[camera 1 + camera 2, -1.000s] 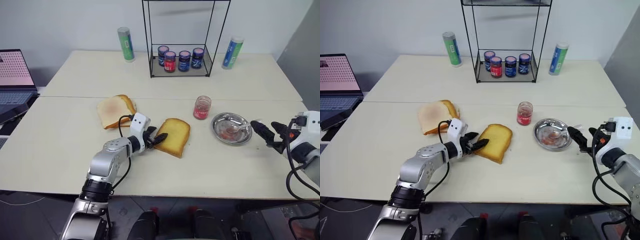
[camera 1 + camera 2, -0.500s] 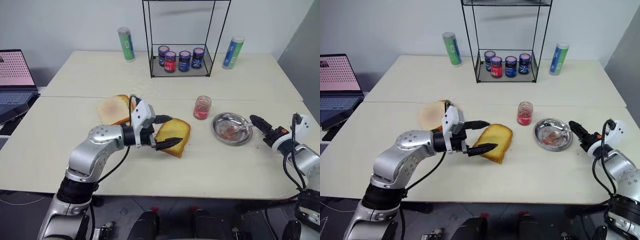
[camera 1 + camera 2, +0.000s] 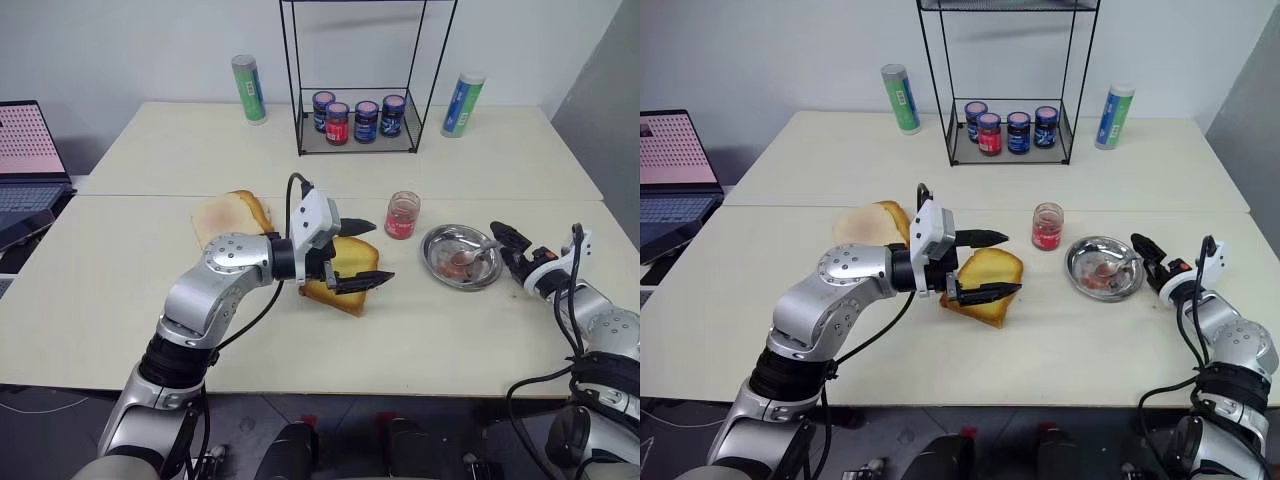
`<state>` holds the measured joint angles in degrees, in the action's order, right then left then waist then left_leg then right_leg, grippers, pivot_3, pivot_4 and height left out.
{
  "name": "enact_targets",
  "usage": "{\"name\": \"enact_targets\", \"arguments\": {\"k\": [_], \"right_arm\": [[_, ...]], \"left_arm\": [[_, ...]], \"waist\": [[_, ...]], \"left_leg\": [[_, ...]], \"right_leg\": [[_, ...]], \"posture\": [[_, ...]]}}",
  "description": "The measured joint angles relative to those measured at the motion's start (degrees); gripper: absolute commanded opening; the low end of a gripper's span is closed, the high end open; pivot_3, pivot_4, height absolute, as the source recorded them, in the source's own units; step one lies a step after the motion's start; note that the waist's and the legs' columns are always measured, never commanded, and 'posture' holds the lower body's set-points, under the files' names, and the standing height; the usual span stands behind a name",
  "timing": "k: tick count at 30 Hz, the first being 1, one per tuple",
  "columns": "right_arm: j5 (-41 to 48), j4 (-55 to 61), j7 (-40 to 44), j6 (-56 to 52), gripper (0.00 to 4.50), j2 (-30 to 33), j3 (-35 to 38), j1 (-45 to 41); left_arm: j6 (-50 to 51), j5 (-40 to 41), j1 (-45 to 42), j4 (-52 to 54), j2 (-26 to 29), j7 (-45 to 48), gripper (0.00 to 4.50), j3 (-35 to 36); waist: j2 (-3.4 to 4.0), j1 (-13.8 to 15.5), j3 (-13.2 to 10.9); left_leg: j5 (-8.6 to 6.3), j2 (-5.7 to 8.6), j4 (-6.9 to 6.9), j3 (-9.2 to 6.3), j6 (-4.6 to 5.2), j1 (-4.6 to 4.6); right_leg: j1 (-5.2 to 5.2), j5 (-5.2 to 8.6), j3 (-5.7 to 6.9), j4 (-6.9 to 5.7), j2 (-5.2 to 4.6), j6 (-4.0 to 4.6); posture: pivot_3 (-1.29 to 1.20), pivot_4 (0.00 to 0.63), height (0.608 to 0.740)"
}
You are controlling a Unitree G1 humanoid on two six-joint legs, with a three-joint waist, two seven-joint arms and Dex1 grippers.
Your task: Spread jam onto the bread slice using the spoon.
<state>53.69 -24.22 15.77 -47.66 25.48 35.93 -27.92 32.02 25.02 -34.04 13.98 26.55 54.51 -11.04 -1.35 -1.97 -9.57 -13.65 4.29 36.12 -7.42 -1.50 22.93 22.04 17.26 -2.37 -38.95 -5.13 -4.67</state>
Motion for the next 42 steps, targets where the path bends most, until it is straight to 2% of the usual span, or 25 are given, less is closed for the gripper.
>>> {"name": "enact_targets", "arguments": {"k": [6,9,18,22,24,27,36,39,42], "right_arm": [[-2.2,-6.8,3.5,3.1,4.50,0.4,-0.3,-3.7],[-3.1,-9.5,4.6,4.1,4.06,0.6,-0.7,-5.2],[-5.8,-15.5,7.5,6.1,2.14,1.5,-1.4,-7.5],[-6.1,-15.8,8.5,6.0,1.31,2.1,-1.6,-7.8],[-6.3,-15.7,9.1,6.2,0.69,2.2,-1.5,-8.1],[-6.4,-15.0,9.1,6.4,0.11,2.3,-1.5,-8.2],[-5.1,-6.5,7.9,3.4,0.04,2.3,-1.1,-3.9],[-2.1,6.3,3.9,-1.1,0.04,0.5,-1.1,-0.2],[2.1,17.9,-1.7,-4.5,0.04,-1.9,-1.2,-0.5]], "left_arm": [[-0.1,-0.3,-0.5,-0.3,-0.2,0.0,4.49,0.0],[-0.2,-0.4,-0.5,-0.4,-0.4,0.1,4.50,0.0],[-0.2,-0.6,-1.3,-0.5,-1.1,0.0,4.50,-0.1],[-0.2,-0.7,-1.3,-0.5,-1.1,0.0,4.50,-0.1],[-0.3,-0.9,-1.2,-0.6,-1.1,0.0,4.50,-0.1],[-1.0,-1.0,-1.0,-0.6,-1.1,0.0,4.50,-0.1],[-1.2,-1.0,-0.7,-0.7,-1.1,0.2,4.50,-0.1],[-1.2,-0.7,0.0,-1.0,-0.6,0.2,4.50,0.4],[-1.0,0.1,0.3,-1.2,-1.2,-0.6,4.50,1.3]], "waist": [[0.00,-0.3,0.0],[0.00,-0.5,0.0],[0.00,-0.8,0.0],[0.00,-0.8,0.0],[0.00,-0.8,0.0],[0.00,-0.8,0.0],[0.00,-0.7,0.0],[0.06,-0.8,0.0],[0.09,-1.2,0.0]], "left_leg": [[0.00,-0.01,0.01,0.02,-0.01,-0.02],[0.01,-0.01,0.02,0.02,-0.01,-0.02],[0.01,0.00,0.01,0.02,-0.02,0.00],[0.02,0.00,0.01,0.01,-0.02,0.00],[0.01,0.00,0.02,0.01,-0.02,0.00],[0.02,0.00,0.02,0.00,-0.03,0.00],[0.01,0.01,0.02,-0.01,-0.02,0.00],[0.01,-0.03,-0.01,-0.04,-0.03,0.04],[0.01,-0.03,0.00,-0.02,-0.02,0.04]], "right_leg": [[-0.02,0.00,-0.01,0.00,0.01,0.00],[-0.02,0.00,-0.01,-0.01,0.01,0.00],[-0.01,0.00,-0.01,0.01,0.00,0.00],[-0.01,0.00,0.00,0.00,0.00,0.00],[-0.02,0.00,0.00,0.01,0.00,0.00],[-0.03,0.00,0.00,0.01,0.00,0.00],[-0.03,0.00,0.00,0.01,-0.02,0.00],[0.05,0.00,-0.01,-0.01,-0.01,0.00],[0.11,0.00,-0.06,-0.04,0.00,0.00]], "posture": [[0.00,0.150,0.740],[0.00,0.150,0.740],[0.00,0.150,0.740],[0.00,0.150,0.740],[0.00,0.150,0.740],[0.00,0.150,0.740],[0.00,0.150,0.740],[0.00,0.150,0.740],[0.00,0.150,0.740]]}}
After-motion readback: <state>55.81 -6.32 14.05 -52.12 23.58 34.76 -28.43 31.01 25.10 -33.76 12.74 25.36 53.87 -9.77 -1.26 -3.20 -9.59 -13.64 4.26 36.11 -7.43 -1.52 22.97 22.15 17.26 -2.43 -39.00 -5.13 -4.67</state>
